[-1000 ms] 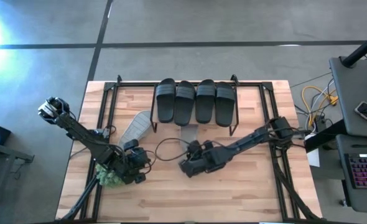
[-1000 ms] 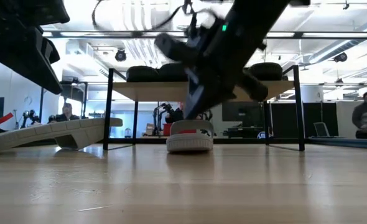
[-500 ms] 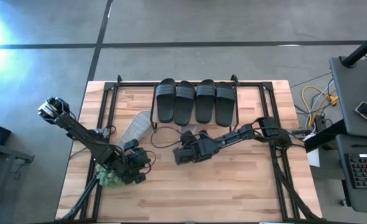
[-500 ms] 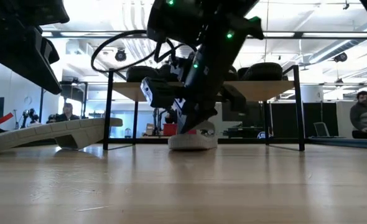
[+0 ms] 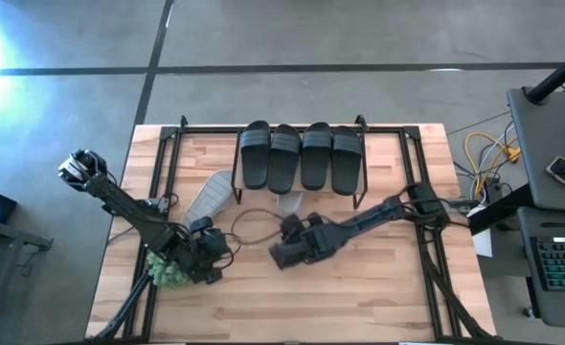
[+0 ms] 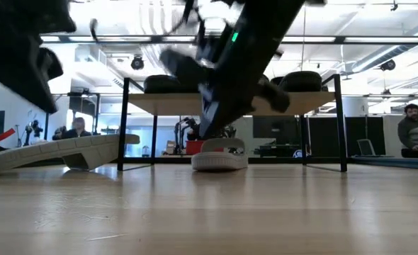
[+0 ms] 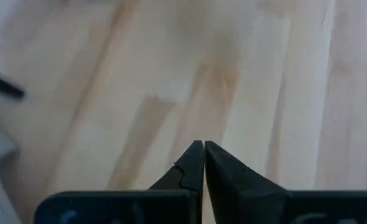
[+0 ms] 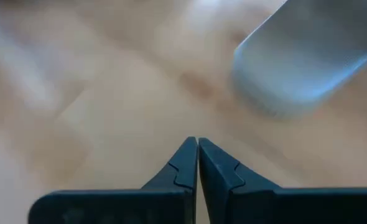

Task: Pick and place slides into the shelf
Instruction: Put the gray slipper under the shelf

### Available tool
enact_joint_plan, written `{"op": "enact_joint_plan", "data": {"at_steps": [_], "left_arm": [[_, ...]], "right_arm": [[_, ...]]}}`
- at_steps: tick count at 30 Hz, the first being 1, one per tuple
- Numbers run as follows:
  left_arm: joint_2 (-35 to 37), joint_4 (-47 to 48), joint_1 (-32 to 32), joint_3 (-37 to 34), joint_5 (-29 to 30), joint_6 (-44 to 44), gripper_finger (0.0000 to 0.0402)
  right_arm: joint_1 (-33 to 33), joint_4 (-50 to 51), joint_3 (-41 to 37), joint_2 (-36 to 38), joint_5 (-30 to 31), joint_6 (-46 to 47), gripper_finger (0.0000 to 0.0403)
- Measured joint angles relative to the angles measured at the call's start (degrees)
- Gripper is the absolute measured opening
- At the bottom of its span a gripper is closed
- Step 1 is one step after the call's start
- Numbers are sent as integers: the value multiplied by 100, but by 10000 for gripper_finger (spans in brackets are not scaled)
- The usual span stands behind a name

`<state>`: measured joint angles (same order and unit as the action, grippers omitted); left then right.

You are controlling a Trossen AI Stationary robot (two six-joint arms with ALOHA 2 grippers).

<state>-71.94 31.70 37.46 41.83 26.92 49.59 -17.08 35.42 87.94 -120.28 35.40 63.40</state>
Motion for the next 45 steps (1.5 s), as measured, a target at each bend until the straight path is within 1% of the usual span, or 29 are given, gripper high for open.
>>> {"op": "enact_joint_plan", "data": {"at_steps": [2, 4, 7, 10, 13, 15, 16, 19, 21, 26, 29, 35, 40, 45], "left_arm": [[19, 462, -28, 69, -72, 366, 0], [155, 1105, -36, 223, 80, 788, 0], [393, 2203, -77, 585, 428, 995, 7], [576, 3233, -223, 860, 825, 1014, 36], [794, 3678, -520, 982, 966, 997, 80], [895, 3622, -749, 937, 917, 783, 111], [924, 3577, -858, 904, 804, 597, 125], [775, 3496, -1078, 772, 605, -29, 157], [493, 3491, -1097, 717, 607, -205, 171], [-403, 3478, -1144, 777, 752, -211, 192], [-930, 3476, -1331, 893, 694, -206, 196], [-1775, 3482, -1901, 1011, 198, -187, 197], [-2107, 3454, -2171, 1011, 162, -176, 197], [-2248, 3329, -2237, 1013, 197, -194, 197]], "right_arm": [[-150, 39, 0, 152, -326, -57, 9], [-294, 61, -2, 306, -599, -85, 9], [-556, 289, -6, 529, -491, 161, 19], [-760, 659, -7, 777, -409, 489, 44], [-881, 1061, -4, 964, -406, 711, 80], [-938, 1263, -7, 1074, -405, 834, 106], [-963, 1388, -7, 1122, -400, 924, 118], [-1073, 1752, -7, 1207, -347, 1193, 153], [-1148, 2029, -7, 1212, -281, 1394, 172], [-1247, 2528, -34, 1213, -153, 1923, 207], [-1270, 2680, -44, 1213, -101, 2056, 219], [-1264, 2717, -42, 1213, -107, 2017, 230], [-1255, 2736, -42, 1212, -212, 2061, 231], [-1225, 2736, -42, 1212, -313, 2063, 231]]}}
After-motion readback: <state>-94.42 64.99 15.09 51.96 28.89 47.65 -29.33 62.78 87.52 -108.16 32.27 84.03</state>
